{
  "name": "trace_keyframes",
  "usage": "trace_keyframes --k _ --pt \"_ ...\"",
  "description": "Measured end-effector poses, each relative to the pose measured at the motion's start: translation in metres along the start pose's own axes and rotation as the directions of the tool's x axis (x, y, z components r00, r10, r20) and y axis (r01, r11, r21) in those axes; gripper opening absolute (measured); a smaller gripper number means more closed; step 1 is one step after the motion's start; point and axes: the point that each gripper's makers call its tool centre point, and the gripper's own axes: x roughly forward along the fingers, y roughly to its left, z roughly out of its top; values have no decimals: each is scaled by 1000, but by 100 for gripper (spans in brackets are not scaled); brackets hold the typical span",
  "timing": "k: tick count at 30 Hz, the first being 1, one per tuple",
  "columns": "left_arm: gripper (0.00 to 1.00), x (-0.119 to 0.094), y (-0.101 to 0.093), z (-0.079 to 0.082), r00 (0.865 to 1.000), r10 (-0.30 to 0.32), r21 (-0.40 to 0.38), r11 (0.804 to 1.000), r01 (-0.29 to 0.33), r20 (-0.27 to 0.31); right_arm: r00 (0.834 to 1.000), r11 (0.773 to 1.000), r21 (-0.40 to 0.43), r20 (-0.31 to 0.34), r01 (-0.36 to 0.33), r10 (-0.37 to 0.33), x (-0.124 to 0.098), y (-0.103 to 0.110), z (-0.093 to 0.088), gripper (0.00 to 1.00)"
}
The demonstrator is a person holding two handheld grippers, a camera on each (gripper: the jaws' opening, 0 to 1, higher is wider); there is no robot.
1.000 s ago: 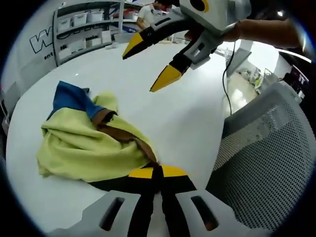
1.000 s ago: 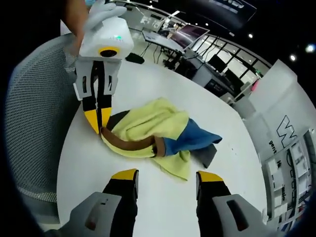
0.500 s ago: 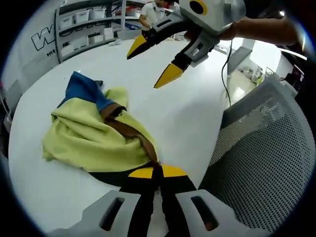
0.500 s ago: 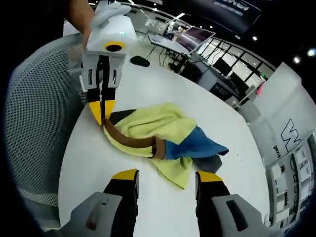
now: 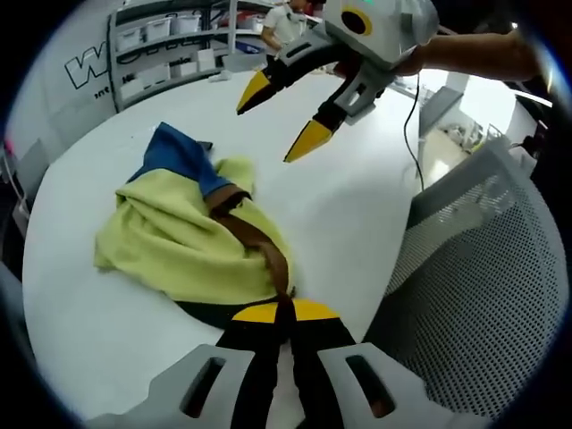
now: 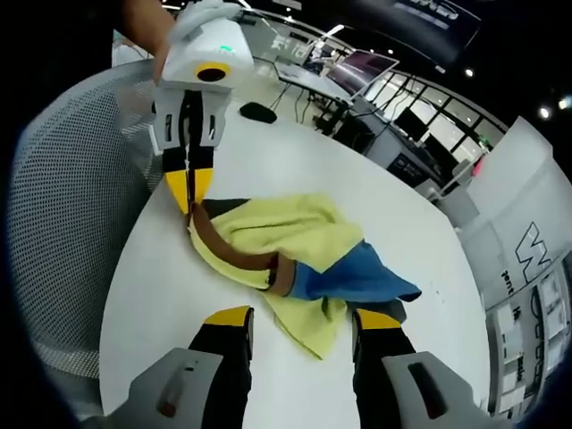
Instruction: Fold the garment on the visible template until the final outline fits inside the template.
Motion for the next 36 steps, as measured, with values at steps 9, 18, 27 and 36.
trace_keyframes --k 9,18,27,36 --pt "2 -7 14 -7 1000 25 -23 999 -25 -5 1000 1000 -4 5 -22 22 10 -3 5 41" --pt "2 -12 29 -8 999 46 -24 999 -47 -12 999 999 -2 15 -46 46 18 -5 11 39" --pt "2 -18 40 -5 997 71 -17 997 -71 -13 998 998 -10 22 -60 60 28 -9 18 37" --pt "2 -23 50 -3 995 96 -32 995 -96 -9 996 996 -1 11 -89 89 41 -9 18 35"
